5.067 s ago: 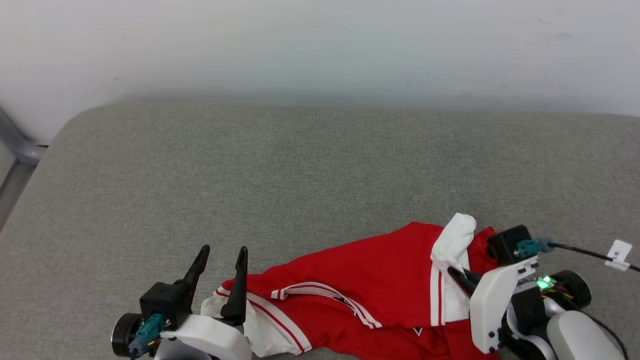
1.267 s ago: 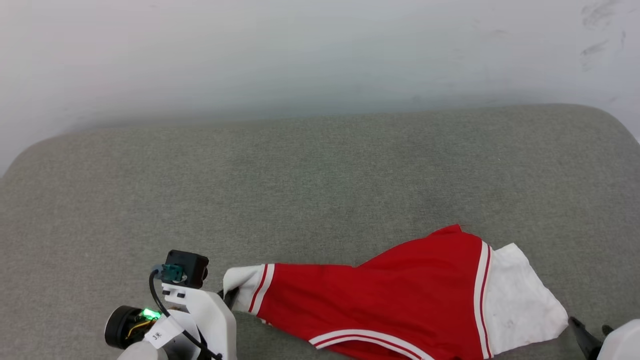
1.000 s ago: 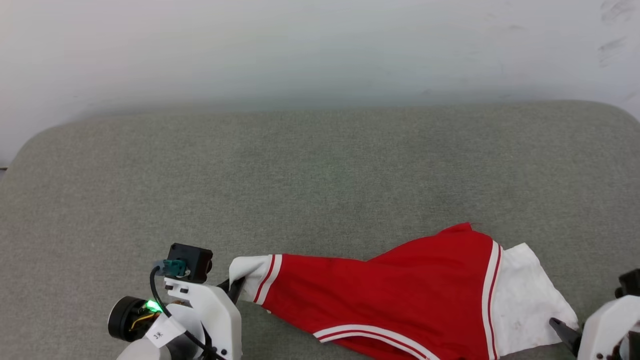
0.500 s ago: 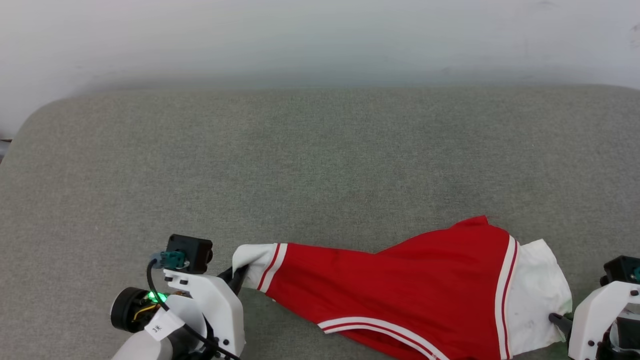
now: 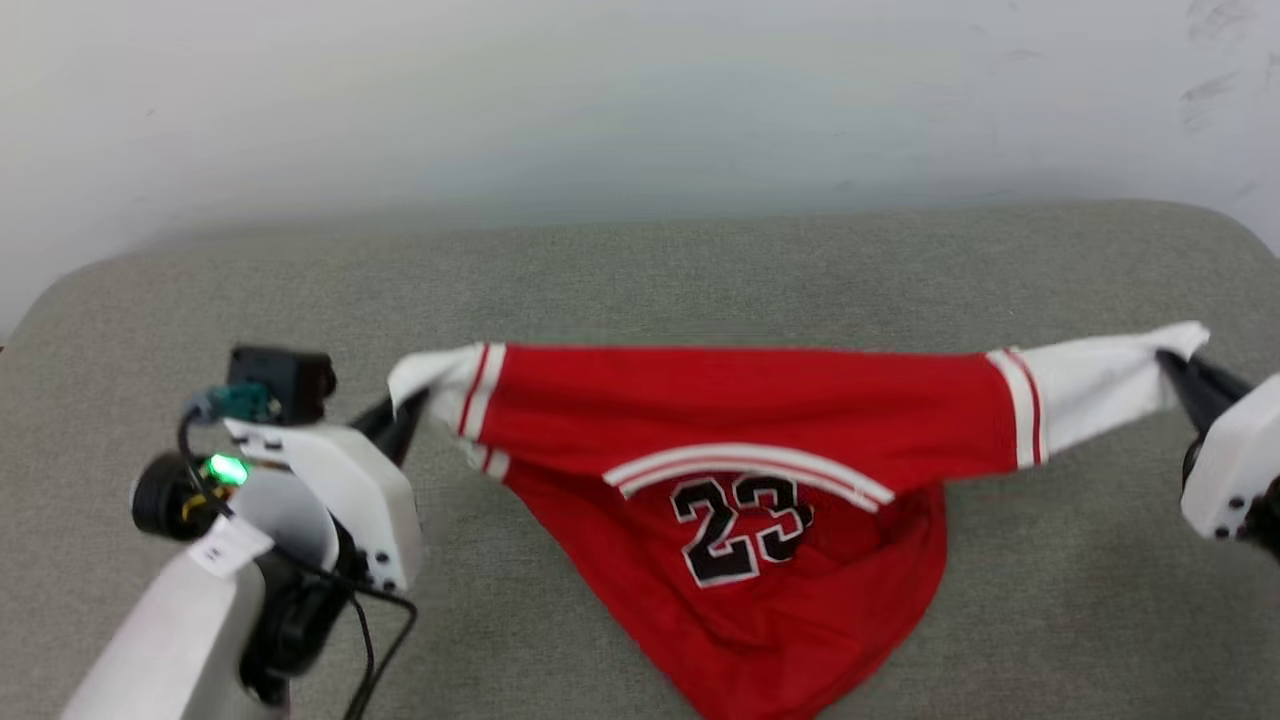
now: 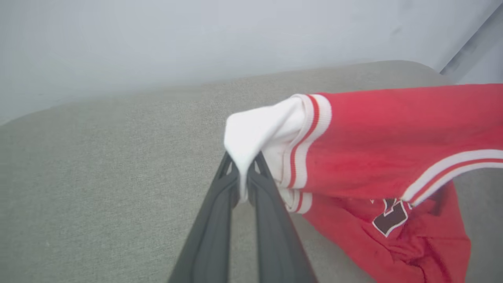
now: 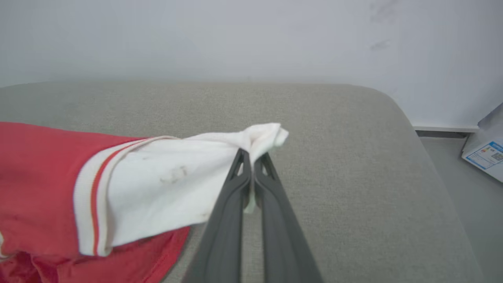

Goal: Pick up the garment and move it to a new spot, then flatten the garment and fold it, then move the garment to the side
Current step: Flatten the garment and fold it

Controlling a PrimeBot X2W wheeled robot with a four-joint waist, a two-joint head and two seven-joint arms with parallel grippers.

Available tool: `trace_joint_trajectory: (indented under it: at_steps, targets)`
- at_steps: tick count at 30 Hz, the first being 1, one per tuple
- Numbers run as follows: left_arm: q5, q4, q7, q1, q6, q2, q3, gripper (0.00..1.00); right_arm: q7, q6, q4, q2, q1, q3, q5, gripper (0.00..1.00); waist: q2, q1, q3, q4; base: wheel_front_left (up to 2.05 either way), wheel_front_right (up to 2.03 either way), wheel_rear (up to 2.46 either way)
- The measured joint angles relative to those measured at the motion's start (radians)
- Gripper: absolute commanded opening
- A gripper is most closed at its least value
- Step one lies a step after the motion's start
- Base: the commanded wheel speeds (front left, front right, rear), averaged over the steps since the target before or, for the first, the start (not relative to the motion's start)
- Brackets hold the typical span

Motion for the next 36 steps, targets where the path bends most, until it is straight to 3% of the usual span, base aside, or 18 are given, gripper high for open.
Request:
trace_joint_trajectory:
  at_steps: [5, 12, 20, 28, 36]
  targets:
    - [-0.011, 0.051, -0.014, -0.135, -0.017, -0.007, 0.032, 0.00, -0.009, 0.000, -0.013, 0.014, -0.104, 0.007, -0.037, 0.00, 0.0000, -0.0001, 0.002, -0.010, 0.00, 0.00, 0.00]
    - [0.006, 0.211, -0.069, -0.403, -0.049, -0.038, 0.053, 0.00, -0.028, 0.000, 0.090, 0.008, -0.326, 0.047, -0.050, 0.00, 0.0000, 0.0000, 0.052, -0.012, 0.00, 0.00, 0.00]
    - [0.047, 0.442, -0.185, -0.753, -0.101, -0.072, 0.064, 0.00, -0.140, 0.000, 0.234, -0.021, -0.643, 0.085, -0.057, 0.00, 0.0000, 0.0001, 0.157, -0.004, 0.00, 0.00, 0.00]
    - [0.093, 0.613, -0.337, -1.064, -0.118, -0.068, 0.093, 0.00, -0.268, 0.000, 0.350, -0.030, -0.941, 0.125, -0.091, 0.00, 0.0000, 0.0002, 0.283, -0.010, 0.00, 0.00, 0.00]
    - [0.094, 0.736, -0.442, -1.165, -0.126, -0.082, 0.110, 0.00, -0.360, 0.000, 0.478, -0.005, -1.095, 0.169, -0.094, 0.00, -0.0001, 0.0002, 0.393, -0.020, 0.00, 0.00, 0.00]
